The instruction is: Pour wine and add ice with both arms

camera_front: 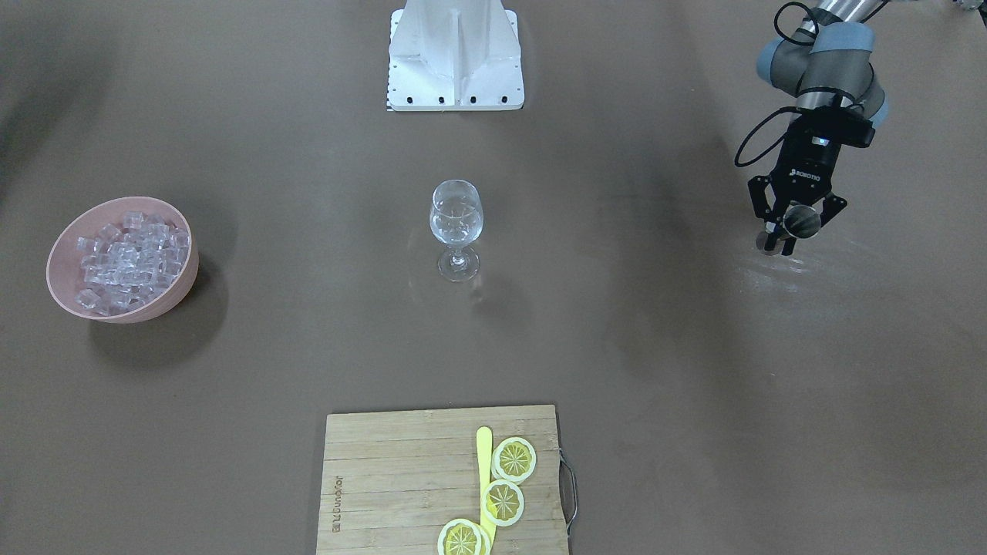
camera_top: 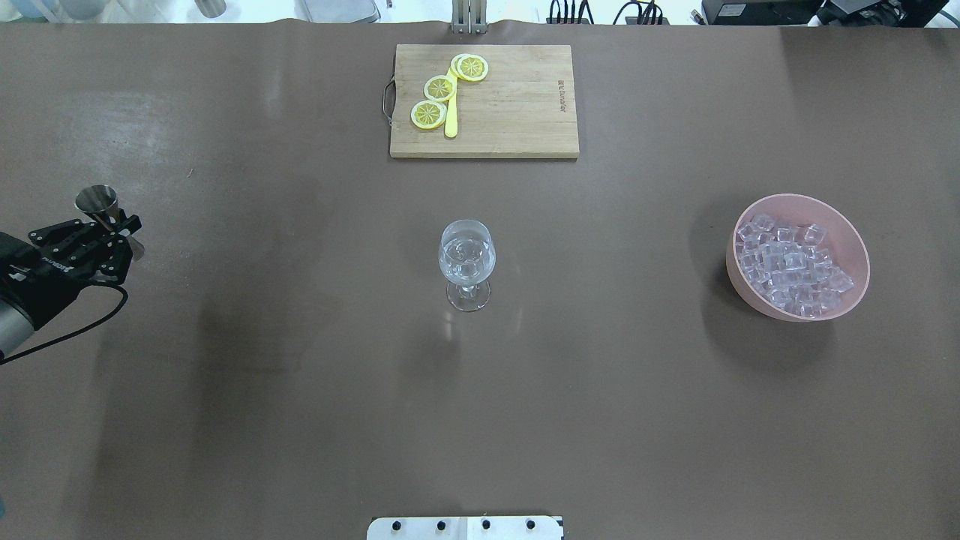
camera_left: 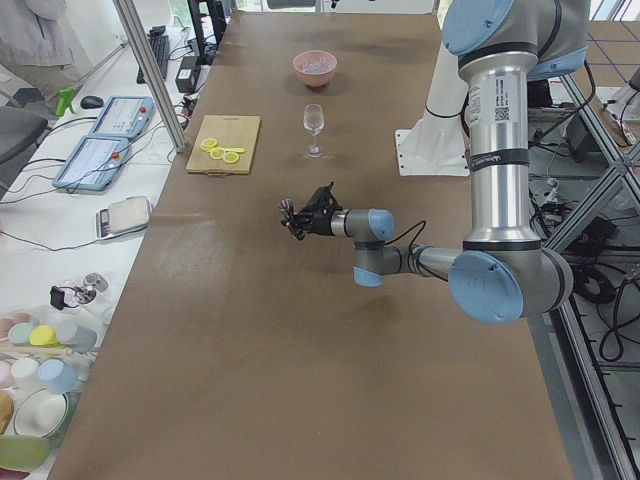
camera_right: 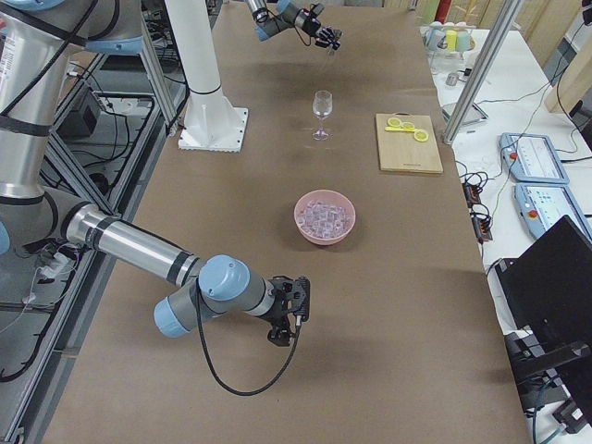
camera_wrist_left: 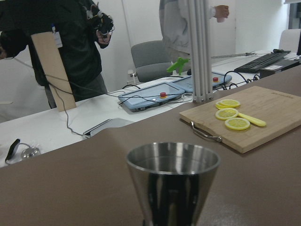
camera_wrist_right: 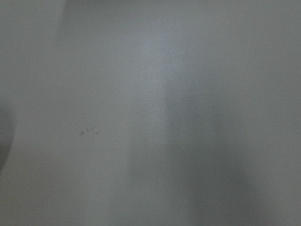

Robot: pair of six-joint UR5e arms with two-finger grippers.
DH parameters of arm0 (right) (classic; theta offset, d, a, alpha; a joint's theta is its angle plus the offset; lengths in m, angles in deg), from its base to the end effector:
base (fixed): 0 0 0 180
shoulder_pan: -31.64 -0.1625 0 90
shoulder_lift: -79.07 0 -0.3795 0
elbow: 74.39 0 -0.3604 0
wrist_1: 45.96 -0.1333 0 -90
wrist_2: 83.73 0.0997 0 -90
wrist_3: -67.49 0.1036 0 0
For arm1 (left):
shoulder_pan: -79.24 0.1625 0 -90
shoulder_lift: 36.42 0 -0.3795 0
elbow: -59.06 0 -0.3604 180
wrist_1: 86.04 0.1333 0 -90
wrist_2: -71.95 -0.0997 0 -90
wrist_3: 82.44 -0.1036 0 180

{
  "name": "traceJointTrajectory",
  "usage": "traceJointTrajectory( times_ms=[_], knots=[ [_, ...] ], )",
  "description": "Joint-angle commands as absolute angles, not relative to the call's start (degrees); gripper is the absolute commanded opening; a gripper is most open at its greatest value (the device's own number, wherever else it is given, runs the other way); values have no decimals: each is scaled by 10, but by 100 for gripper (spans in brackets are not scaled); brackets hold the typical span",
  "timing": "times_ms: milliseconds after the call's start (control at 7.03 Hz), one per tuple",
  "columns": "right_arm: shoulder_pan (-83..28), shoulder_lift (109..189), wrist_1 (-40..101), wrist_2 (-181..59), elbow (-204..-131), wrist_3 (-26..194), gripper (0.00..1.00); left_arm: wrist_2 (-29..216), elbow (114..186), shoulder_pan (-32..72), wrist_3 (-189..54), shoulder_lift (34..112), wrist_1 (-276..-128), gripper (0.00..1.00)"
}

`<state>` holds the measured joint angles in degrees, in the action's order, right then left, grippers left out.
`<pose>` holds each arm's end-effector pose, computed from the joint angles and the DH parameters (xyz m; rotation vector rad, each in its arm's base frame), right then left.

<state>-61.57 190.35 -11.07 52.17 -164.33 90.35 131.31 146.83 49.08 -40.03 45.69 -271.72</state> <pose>0.0768 -0.3171 0.6518 0.4160 -0.8601 0.1840 0.2517 -0.3615 0.5092 1.2392 0.8560 -0.1546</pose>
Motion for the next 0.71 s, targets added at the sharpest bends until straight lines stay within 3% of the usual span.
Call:
traceJointTrajectory(
  times_ms=[0, 569],
  knots=[
    [-614, 1903, -110, 522, -1646, 903, 100, 1259, 1424, 490, -353, 461, -2727, 0],
    [-614, 1903, -110, 526, -1650, 903, 100, 1211, 1342, 491, -309, 518, -2718, 0]
  ],
)
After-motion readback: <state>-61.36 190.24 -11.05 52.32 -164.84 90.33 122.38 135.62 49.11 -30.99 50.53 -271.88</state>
